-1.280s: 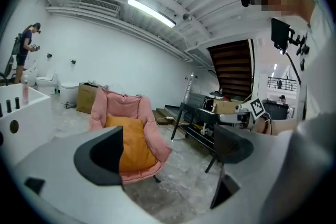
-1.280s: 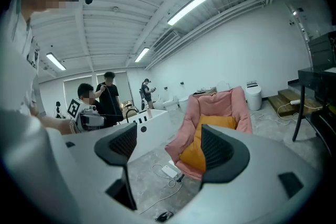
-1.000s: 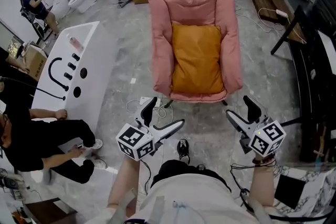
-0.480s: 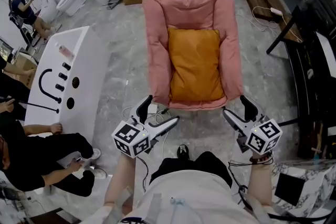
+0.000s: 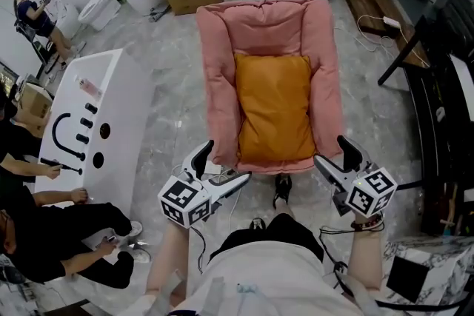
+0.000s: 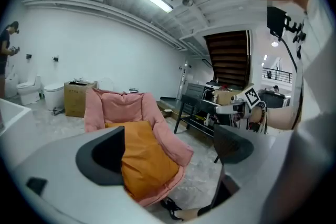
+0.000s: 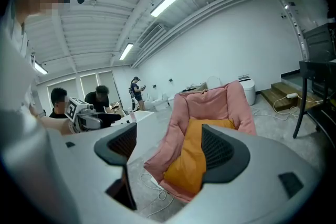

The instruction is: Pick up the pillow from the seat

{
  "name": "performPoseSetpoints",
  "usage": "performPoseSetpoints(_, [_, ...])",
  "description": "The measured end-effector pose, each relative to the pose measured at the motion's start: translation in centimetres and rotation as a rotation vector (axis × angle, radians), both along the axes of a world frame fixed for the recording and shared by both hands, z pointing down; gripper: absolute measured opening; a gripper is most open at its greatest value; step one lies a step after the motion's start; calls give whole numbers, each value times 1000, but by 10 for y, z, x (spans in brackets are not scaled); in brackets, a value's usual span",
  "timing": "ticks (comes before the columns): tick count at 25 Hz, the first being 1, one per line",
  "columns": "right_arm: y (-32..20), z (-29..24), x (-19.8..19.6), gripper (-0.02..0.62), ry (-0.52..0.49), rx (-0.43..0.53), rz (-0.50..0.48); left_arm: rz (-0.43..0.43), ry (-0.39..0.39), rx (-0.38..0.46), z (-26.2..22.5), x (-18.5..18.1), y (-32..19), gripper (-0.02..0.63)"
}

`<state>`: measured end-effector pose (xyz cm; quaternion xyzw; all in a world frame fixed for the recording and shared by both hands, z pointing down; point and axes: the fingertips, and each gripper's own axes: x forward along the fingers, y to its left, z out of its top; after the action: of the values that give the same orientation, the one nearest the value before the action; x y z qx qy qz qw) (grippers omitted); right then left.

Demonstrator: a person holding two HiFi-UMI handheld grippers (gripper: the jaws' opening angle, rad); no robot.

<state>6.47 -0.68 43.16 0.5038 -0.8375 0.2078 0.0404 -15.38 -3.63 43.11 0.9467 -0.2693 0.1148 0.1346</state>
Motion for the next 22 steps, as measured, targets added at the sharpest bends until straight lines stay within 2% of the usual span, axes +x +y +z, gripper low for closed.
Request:
performPoseSetpoints(5, [-50,2,23,370,-8,-6,-25,-30,-16,-15,2,18,-42,523])
performPoseSetpoints(9, [-97,0,51,370,-17,-16,-44,-58,2,-37,1,45,-88,523])
performPoseSetpoints(13, [-138,9,79,370,-17,-50,-72,-38,-84,-41,17,81,-119,523])
performPoseSetpoints(18, [-184,30,97,370,-43,-123,-135,-132,-31,-125,27,95,-158,523])
performPoseSetpoints(22, [-216,53,107,377,-115,-197,-149,-202,-14,-212,43,92,-182,523])
